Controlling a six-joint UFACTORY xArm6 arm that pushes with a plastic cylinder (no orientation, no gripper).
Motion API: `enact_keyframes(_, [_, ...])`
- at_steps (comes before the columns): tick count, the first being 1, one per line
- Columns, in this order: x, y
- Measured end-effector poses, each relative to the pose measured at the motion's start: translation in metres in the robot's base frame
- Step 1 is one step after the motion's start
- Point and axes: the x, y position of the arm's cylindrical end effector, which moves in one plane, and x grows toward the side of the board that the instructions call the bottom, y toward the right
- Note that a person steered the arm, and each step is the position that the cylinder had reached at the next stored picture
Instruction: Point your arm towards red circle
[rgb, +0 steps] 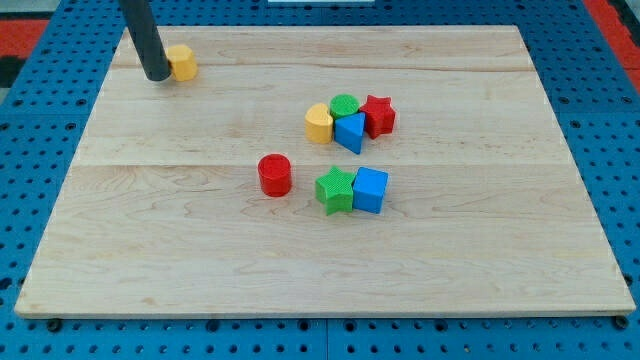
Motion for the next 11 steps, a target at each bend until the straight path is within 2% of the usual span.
enact_keyframes(3, [-0.02, 0.011])
enact_keyframes(5, [0.049, 0.032])
enact_keyframes(7, [0.091, 0.069])
enact_keyframes(8, [0.131, 0.081])
enact_keyframes(11, [0.151, 0.234])
